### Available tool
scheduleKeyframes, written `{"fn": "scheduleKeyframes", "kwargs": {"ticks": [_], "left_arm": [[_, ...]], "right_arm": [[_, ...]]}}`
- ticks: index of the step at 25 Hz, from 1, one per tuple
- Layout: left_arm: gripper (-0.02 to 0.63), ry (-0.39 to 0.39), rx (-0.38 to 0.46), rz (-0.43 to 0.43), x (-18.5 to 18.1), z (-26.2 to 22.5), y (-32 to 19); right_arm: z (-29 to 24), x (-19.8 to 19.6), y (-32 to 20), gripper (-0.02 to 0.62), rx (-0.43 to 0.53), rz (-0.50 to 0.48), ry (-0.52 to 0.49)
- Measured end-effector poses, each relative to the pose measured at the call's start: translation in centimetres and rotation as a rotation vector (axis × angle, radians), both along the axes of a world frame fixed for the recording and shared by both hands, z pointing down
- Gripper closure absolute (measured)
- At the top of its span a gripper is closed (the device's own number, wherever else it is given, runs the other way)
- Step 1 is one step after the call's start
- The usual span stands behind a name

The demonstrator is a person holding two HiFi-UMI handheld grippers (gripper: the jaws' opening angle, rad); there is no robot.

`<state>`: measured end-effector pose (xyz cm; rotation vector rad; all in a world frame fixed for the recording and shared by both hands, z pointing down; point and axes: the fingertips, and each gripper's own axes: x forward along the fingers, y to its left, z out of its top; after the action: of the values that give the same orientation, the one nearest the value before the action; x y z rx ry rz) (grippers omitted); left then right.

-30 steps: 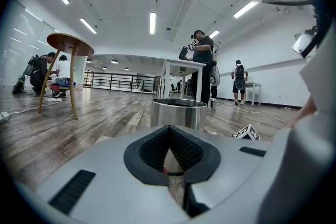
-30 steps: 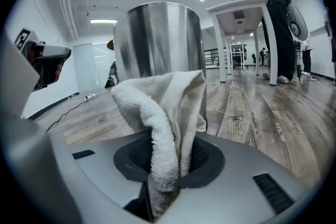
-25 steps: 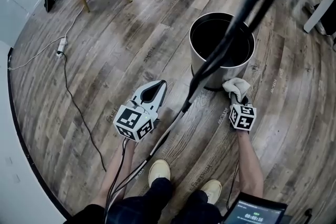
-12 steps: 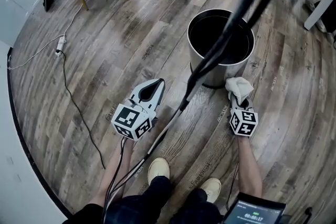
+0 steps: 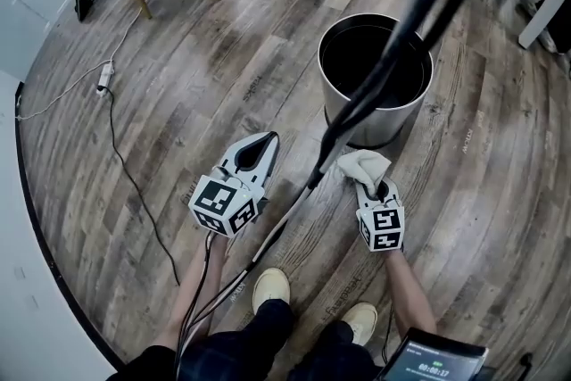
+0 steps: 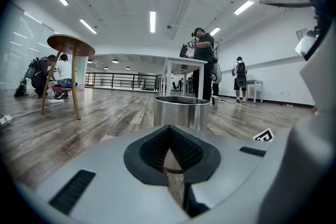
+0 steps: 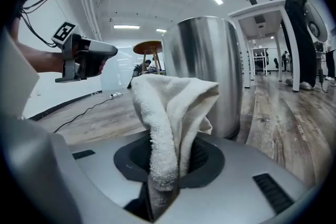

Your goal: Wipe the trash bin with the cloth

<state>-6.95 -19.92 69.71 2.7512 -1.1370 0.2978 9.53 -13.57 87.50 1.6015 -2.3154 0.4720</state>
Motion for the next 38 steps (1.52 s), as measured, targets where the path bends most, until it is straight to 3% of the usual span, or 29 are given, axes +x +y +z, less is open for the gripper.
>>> {"fn": "scheduleKeyframes", "kwargs": {"ticks": [9,15,28,38], "left_arm": [[0.609,0.004,0.004,-0.033,-1.3,-0.3,-0.6],[0.609,0.002,-0.006,-0.038,-1.6,0.4,-0.8],[0.609,0.012,-0.013,-0.016,-1.1,0.8,-1.1],[0.609,0.015,0.000,-0.005,-0.3,0.0,-0.9]], "right_arm": [[-0.2,-8.9,-2.6,0.505,-0.011,-0.157,-0.006],[0.7,-11.7,-5.5,0.505,-0.041,-0.187,0.019],[4.0,-6.4,-9.7,0.505,-0.153,-0.068,0.105],[4.5,-2.8,-7.6,0.505,-0.162,-0.016,0.083]]}}
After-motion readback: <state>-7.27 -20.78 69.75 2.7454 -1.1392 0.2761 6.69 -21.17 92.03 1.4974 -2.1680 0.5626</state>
